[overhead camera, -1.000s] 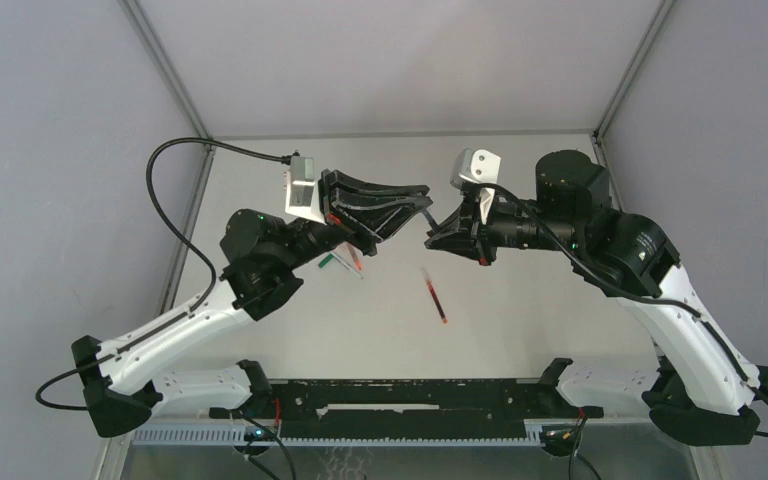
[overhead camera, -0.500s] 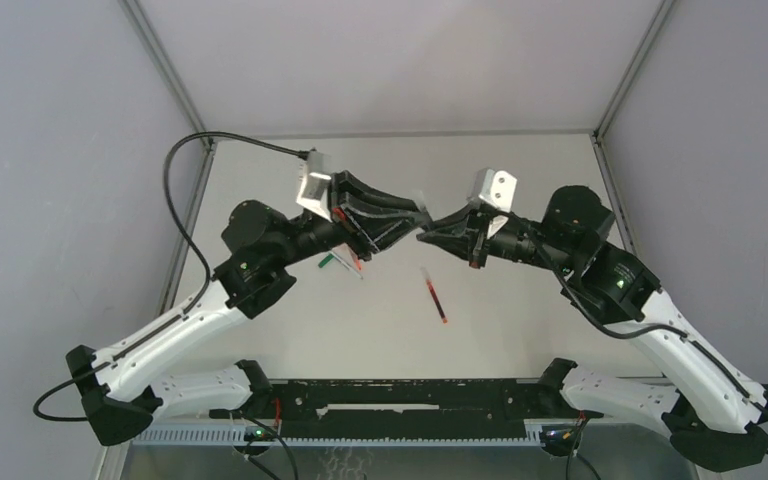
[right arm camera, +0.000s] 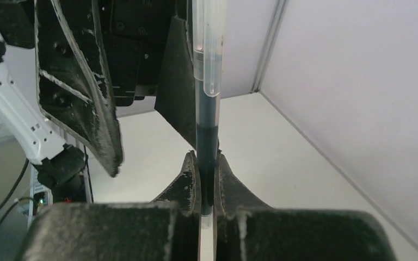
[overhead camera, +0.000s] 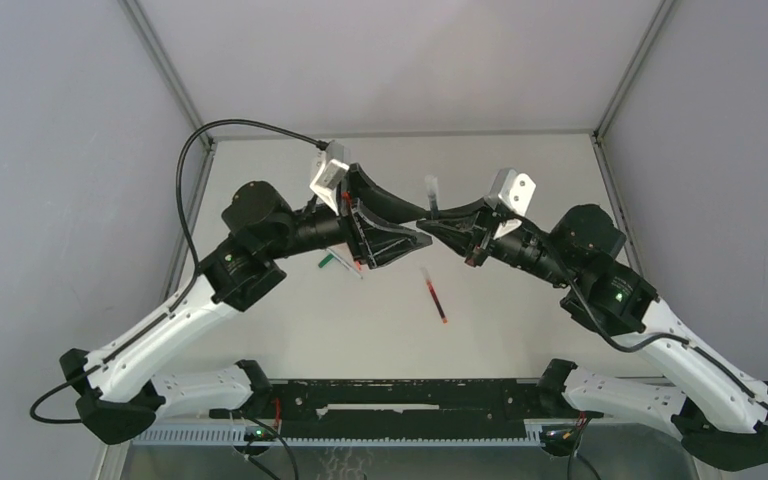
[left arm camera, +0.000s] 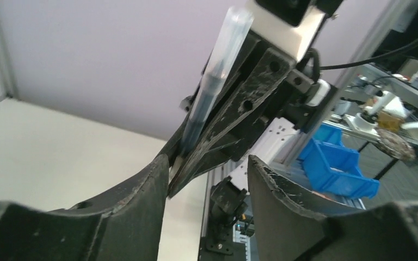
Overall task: Insert the pens into the pen caps
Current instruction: Press the pen cap onto the pen, then place the pen at the center of the board.
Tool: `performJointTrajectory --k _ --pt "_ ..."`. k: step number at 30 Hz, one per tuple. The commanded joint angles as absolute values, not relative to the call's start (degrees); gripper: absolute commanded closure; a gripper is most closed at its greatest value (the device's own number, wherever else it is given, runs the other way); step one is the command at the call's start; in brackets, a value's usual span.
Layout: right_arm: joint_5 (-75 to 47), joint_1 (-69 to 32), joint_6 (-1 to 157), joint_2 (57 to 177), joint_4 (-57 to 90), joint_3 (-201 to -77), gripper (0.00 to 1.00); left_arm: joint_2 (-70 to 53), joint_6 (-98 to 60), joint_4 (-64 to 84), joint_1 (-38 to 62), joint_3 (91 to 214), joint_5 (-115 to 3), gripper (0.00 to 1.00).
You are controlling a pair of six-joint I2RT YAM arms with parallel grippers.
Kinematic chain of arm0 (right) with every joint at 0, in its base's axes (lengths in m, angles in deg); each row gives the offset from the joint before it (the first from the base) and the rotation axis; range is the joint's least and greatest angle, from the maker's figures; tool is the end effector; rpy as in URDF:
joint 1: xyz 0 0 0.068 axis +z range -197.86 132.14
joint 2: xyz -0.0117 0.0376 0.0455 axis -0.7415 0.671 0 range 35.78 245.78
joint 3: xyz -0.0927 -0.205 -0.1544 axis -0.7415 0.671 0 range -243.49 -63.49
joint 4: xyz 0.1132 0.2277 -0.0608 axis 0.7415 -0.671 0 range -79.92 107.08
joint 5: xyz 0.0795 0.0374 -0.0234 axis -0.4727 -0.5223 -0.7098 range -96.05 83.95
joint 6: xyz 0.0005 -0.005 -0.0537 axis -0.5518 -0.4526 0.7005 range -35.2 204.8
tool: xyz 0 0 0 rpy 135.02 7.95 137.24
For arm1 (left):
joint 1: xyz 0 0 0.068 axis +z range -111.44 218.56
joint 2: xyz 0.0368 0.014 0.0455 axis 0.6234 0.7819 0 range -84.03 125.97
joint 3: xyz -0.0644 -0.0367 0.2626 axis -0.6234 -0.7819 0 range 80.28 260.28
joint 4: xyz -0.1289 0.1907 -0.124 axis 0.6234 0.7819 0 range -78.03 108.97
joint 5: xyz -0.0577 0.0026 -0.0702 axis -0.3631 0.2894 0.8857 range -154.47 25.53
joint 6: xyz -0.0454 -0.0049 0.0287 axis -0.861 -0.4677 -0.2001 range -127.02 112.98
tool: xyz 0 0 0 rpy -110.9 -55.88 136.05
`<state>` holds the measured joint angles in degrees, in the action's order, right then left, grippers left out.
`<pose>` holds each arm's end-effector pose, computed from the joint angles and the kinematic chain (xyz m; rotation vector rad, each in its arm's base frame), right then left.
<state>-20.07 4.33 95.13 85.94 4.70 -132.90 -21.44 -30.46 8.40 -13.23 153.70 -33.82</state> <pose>0.0974 0.1398 0.4667 -0.9479 1.1643 0.7698 0.1274 -0.1914 0.4789 0.8381 1.2597 -1.4323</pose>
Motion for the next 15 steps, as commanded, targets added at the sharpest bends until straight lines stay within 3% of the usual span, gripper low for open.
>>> performJointTrajectory --k 1,2,4,11,15 --pt "-13.9 4.6 89.0 84.3 11.1 -133.4 1.0 -24.5 -27.9 16.4 -10.6 152.6 -44.1 0.37" --pt "-12.2 4.3 87.2 84.4 10.6 -133.2 1.0 -25.5 -27.9 16.8 -10.0 151.7 -46.3 0.29" --pt "-9.5 3.4 84.4 84.7 9.0 -132.5 1.0 -27.4 -28.1 18.1 -8.7 149.9 -52.5 0.25" --pt "-2.6 -1.5 74.6 89.5 -6.4 -131.3 0.99 -30.6 -29.0 27.4 -4.4 144.0 -79.3 0.22" --pt "-1.4 -4.6 71.4 94.7 -14.8 -129.2 0.99 -29.6 -32.1 31.3 -1.5 141.0 -82.9 0.22"
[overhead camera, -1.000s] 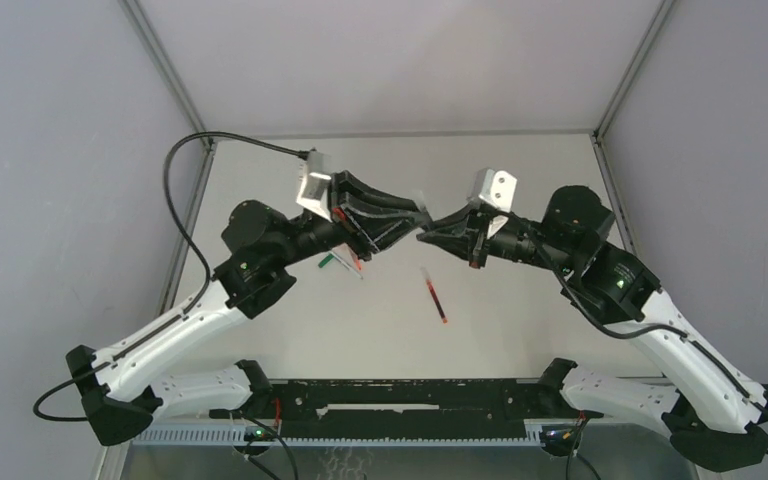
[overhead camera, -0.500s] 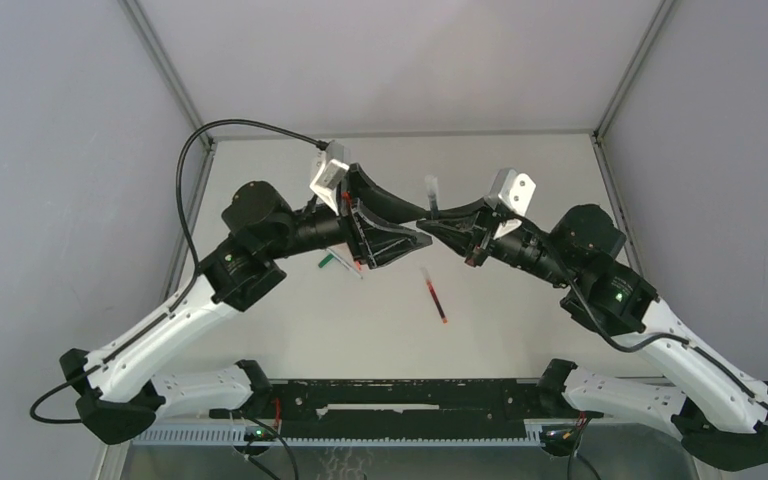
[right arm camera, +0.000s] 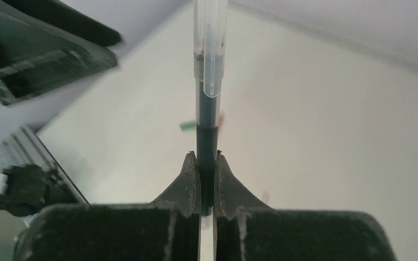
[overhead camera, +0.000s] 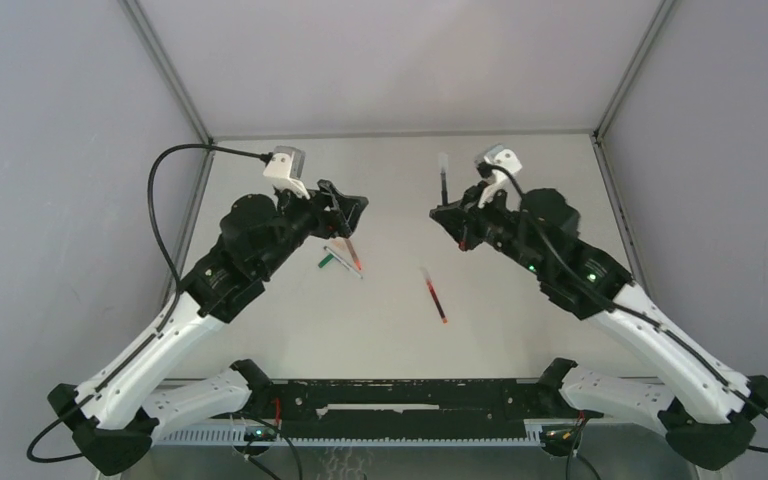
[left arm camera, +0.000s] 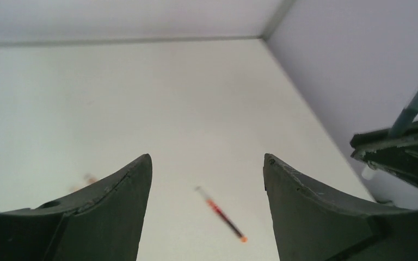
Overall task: Insert the pens into the pen caps
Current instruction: Place the pen at the center of the board.
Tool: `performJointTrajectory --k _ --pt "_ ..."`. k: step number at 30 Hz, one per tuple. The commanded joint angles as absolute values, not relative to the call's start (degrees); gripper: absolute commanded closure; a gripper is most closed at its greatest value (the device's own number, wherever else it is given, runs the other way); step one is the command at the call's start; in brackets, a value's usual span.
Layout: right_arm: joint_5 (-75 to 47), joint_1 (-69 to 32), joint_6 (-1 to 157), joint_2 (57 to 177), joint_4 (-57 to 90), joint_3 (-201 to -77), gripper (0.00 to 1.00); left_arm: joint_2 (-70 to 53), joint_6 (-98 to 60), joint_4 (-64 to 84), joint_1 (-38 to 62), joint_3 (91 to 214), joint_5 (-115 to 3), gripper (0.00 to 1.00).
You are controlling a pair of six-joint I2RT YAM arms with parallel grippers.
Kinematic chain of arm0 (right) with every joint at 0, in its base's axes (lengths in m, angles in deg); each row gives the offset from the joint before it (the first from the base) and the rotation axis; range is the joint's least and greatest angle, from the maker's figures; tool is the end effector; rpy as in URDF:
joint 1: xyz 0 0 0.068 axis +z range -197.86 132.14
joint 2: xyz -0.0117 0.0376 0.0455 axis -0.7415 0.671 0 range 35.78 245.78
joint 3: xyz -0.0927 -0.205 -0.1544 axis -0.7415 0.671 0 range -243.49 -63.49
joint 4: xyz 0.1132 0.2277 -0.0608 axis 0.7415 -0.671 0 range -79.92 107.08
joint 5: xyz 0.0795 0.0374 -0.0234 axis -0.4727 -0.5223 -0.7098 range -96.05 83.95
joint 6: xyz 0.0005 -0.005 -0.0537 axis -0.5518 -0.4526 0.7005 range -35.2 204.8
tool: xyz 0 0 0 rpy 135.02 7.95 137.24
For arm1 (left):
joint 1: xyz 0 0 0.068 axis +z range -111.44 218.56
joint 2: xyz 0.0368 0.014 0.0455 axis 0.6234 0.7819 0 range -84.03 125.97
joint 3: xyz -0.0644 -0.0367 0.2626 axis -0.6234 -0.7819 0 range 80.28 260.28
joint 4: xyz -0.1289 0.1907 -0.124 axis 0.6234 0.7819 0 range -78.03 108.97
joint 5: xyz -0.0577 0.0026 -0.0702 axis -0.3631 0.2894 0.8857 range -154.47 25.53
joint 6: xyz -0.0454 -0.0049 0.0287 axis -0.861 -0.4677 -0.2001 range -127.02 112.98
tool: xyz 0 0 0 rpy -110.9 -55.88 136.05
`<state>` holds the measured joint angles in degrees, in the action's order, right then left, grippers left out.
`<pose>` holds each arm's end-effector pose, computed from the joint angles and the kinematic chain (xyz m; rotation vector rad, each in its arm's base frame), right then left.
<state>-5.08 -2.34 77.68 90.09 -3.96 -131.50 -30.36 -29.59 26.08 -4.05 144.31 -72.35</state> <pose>0.1395 0.1413 0.4303 -0.5613 1.6517 0.6669 0.1526 -0.1338 0.4221 0.1863 1.6801 -0.7533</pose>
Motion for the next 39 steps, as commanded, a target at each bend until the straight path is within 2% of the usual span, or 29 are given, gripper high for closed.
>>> performJointTrajectory --k 1,16,28,39 --pt "-1.0 -5.6 70.7 95.9 -16.4 -128.5 0.99 -29.6 -32.6 31.4 -1.0 140.1 -82.5 0.22" --pt "-17.2 -17.3 73.6 117.3 -18.9 -121.3 0.99 -30.3 -35.9 31.7 -0.8 134.7 -82.3 0.21" --pt "-15.6 -16.2 73.4 125.4 -18.6 -117.8 0.98 -31.3 -37.4 31.0 -0.7 132.4 -81.8 0.21" --pt "-13.7 -14.2 73.0 129.0 -18.0 -117.5 0.9 -29.4 -37.1 30.7 -0.8 133.4 -80.6 0.21"
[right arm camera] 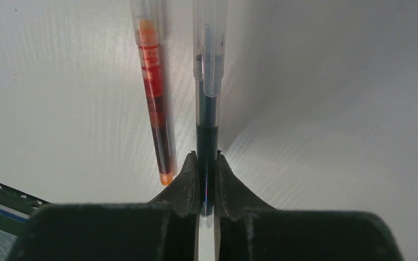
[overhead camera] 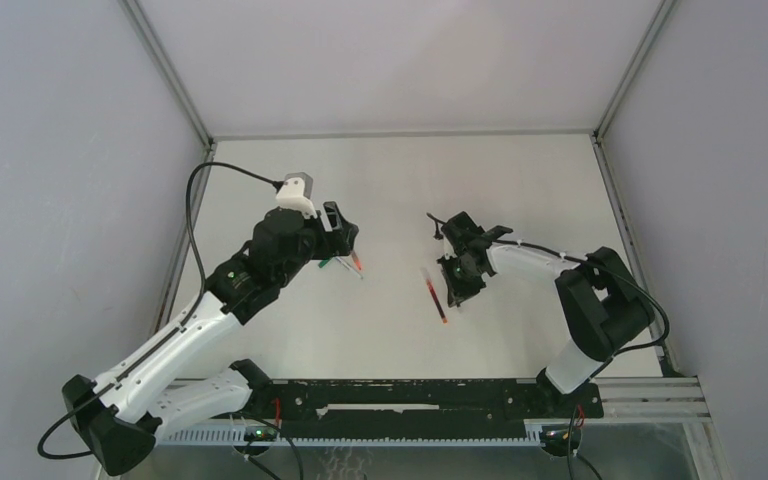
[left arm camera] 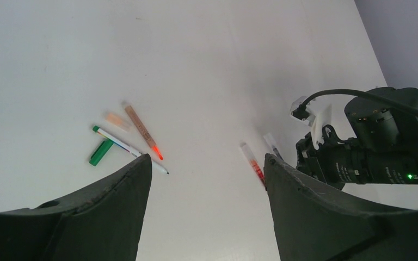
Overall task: Insert the pens into the pen caps
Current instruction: Place the pen at the center of the board.
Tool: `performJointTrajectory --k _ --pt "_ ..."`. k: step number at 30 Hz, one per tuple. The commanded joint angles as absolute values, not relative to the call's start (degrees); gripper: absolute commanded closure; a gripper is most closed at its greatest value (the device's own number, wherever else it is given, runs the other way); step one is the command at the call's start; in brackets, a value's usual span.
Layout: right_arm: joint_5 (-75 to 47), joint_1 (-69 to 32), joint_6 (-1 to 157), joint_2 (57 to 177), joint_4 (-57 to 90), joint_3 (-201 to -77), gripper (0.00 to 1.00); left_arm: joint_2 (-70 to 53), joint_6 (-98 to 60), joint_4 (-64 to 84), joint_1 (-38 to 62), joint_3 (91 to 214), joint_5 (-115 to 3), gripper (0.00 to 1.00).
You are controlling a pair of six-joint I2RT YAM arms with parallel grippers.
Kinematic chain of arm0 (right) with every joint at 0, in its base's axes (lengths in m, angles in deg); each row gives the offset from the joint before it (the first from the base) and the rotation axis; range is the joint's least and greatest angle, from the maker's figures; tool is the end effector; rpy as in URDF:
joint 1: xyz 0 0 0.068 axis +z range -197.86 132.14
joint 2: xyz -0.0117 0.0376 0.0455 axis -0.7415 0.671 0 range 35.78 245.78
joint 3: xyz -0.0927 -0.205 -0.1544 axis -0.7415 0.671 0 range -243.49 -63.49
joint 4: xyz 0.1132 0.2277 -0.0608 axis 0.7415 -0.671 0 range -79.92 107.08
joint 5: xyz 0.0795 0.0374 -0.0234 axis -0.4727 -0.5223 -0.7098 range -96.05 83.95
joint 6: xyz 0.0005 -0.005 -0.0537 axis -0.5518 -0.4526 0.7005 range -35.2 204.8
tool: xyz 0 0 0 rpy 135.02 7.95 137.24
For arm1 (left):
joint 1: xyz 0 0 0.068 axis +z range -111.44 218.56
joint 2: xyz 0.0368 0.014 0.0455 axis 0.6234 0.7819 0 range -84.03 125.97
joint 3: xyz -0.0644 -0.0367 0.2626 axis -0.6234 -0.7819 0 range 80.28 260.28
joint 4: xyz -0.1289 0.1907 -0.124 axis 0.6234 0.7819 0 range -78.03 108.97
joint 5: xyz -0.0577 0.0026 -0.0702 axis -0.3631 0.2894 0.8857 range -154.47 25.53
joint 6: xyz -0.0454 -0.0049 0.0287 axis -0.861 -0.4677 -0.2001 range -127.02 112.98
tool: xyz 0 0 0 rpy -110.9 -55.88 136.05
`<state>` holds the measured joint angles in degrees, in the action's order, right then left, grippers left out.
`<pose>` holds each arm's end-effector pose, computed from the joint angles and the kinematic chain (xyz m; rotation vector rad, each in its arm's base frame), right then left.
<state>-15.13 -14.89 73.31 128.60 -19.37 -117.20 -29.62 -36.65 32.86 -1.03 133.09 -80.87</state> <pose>0.2387 0.1616 0.1635 -0.5782 2.8898 0.3577 0.1704 -0.1280 0.3399 -0.0180 1.9821 -0.5151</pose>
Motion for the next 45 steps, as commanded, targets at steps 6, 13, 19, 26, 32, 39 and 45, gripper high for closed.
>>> performJointTrajectory --k 6,13,19,26,32,39,45 --pt "-12.4 -13.7 73.3 129.2 -18.9 -117.4 0.83 -29.5 -37.4 30.0 -0.8 132.6 -80.3 0.21" --pt "-12.5 -13.7 73.0 129.3 -18.3 -117.4 0.76 -29.4 -37.4 29.8 -0.7 132.3 -80.6 0.21" --pt "-13.1 -13.7 73.2 129.1 -18.3 -117.5 0.73 -28.9 -37.3 29.7 -0.8 132.1 -80.1 0.21" --pt "-12.6 -13.8 73.1 123.1 -18.3 -117.5 0.69 -28.3 -37.5 30.4 -0.5 131.5 -80.7 0.2" --pt "-8.7 -13.0 73.9 114.3 -14.5 -117.4 0.63 -26.0 -39.2 31.5 0.1 130.3 -81.3 0.21" --pt "-6.1 -10.0 73.1 108.2 -9.8 -117.5 0.62 -22.1 -41.0 32.9 2.2 130.0 -83.4 0.2" --pt "-1.9 -7.6 72.0 107.2 -9.1 -117.4 0.62 -15.5 -40.1 32.9 4.3 133.4 -83.7 0.23"
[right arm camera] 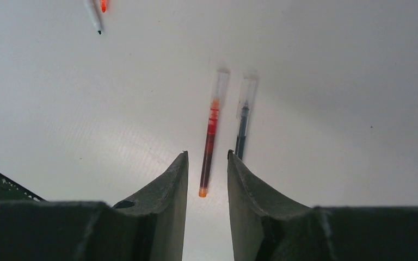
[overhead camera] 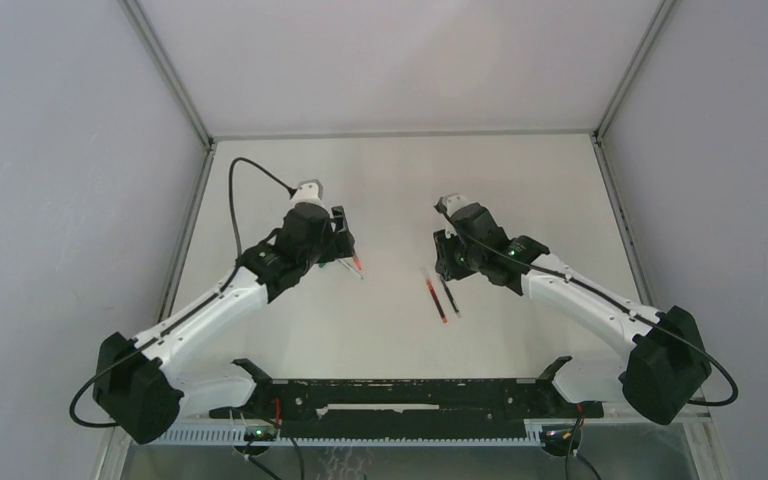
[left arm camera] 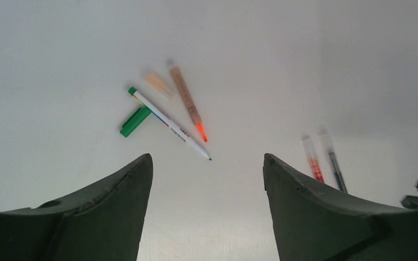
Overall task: Insert the pens into the pen caps
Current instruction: Place the pen at the center of the board, then pick up the pen from the center of the board.
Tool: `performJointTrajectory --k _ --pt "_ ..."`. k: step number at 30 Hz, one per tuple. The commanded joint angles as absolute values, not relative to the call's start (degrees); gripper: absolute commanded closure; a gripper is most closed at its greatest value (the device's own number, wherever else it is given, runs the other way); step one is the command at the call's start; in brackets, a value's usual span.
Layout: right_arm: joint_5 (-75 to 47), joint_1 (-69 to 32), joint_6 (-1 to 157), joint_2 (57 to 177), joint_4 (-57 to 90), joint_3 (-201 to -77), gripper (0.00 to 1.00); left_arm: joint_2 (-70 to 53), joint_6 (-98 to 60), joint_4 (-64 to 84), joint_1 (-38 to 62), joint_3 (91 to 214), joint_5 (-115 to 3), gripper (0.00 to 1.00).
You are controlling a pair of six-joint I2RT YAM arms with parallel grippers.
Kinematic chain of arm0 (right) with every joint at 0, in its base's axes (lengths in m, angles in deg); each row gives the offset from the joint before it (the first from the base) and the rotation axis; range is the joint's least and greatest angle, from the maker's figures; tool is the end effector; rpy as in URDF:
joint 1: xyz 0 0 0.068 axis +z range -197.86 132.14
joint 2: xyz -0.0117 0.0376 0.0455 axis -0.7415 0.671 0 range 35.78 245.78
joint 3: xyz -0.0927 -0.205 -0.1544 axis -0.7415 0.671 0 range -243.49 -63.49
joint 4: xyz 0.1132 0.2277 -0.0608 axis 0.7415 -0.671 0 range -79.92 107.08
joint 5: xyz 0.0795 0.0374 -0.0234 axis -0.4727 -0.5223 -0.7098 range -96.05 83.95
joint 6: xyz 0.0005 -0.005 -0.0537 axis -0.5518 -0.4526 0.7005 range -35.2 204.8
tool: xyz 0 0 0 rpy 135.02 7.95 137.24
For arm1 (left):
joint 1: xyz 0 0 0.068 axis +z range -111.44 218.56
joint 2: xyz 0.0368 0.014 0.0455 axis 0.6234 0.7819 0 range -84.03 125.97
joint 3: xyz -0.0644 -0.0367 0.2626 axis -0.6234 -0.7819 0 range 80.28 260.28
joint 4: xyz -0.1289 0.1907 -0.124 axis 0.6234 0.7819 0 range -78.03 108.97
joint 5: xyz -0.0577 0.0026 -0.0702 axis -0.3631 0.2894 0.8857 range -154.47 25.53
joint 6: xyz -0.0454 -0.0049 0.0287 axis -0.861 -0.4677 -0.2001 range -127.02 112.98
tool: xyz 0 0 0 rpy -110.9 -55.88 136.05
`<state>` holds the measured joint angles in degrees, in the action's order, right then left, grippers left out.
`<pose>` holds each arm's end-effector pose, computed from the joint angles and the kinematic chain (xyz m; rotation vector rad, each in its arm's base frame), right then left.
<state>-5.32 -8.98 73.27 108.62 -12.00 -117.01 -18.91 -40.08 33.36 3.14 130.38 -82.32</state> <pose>0.2073 0.1667 0.2594 -0.5739 2.3842 0.3824 0.2083 -0.1349 0.2834 -0.1283 2.1874 -0.3372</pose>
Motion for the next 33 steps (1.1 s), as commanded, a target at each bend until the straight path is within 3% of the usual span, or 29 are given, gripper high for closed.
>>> performJointTrajectory --k 1,21,33 --pt "-1.5 -7.1 71.8 107.2 -9.1 -117.5 0.62 -14.1 -39.7 32.8 4.5 134.4 -83.9 0.23" --pt "1.9 -5.0 68.6 100.6 -7.4 -110.4 0.73 12.7 -40.6 31.8 7.7 149.3 -74.5 0.46" --pt "1.4 -6.7 68.6 98.5 -7.9 -108.5 0.76 20.1 -41.1 33.5 7.7 152.0 -75.7 0.48"
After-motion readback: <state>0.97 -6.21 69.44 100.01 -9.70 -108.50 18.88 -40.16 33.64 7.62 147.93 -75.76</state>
